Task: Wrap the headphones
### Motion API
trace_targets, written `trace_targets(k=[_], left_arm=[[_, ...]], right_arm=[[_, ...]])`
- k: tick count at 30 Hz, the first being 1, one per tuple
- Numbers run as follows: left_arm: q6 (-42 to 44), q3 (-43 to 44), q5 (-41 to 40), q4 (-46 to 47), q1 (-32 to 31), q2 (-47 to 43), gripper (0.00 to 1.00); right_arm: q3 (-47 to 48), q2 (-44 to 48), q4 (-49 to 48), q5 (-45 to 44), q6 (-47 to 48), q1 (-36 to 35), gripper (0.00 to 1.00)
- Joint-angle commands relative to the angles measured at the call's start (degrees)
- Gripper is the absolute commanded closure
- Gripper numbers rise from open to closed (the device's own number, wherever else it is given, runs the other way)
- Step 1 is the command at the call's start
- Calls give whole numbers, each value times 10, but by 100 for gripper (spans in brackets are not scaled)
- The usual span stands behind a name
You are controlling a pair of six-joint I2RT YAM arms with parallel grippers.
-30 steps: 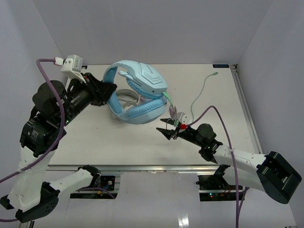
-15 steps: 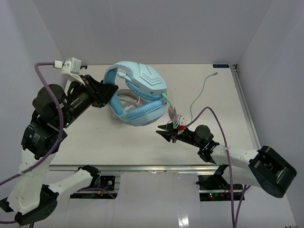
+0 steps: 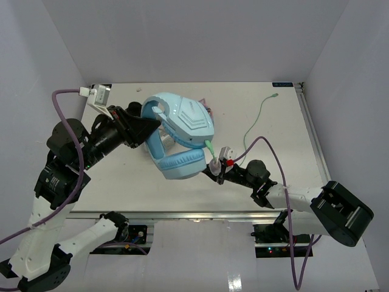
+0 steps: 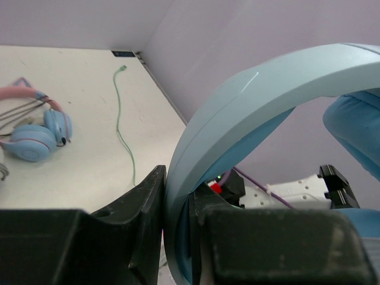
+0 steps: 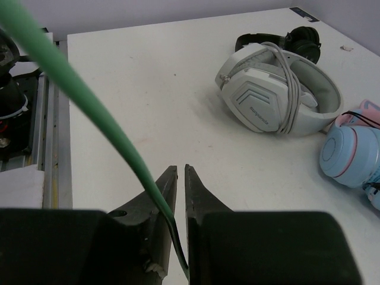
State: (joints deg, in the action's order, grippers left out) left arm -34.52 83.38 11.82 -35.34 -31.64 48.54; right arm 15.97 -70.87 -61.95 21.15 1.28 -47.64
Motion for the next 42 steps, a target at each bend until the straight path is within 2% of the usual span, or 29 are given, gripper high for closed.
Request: trace_targets(k=[1, 4, 7, 9, 12, 17, 25, 32, 36, 39, 42], left_arm=[[-64, -30, 101, 95, 1, -12, 100], [-68, -44, 136, 110, 1, -13, 100], [-59, -62, 187, 131, 1, -10, 100], [-38, -65, 284, 145, 1, 5, 100], [3, -66, 373, 124, 1, 29, 100], [125, -71, 440, 27, 1, 47, 100], [168, -195, 485, 51, -5, 81, 100], [198, -233, 429, 48, -28, 103, 100], [222, -238, 305, 3, -46, 161, 100], [225, -233, 164, -16, -50, 196, 100], [227, -224, 27, -37, -50, 224, 100]], right_arm=[[16, -1, -37, 16, -8, 0, 81], [20, -6, -35, 16, -8, -1, 92], [33, -15, -22, 9, -8, -1, 92], [57, -18, 7, 8, 1, -1, 92], [112, -12, 101, -3, 19, 0, 92], [219, 4, 283, -90, 44, 17, 92], [414, -36, 476, -47, 74, 87, 92], [556, -98, 599, -63, 103, 131, 92], [660, -137, 706, -88, 129, 142, 92], [723, -153, 791, -96, 142, 142, 92], [735, -147, 842, -77, 142, 141, 92]])
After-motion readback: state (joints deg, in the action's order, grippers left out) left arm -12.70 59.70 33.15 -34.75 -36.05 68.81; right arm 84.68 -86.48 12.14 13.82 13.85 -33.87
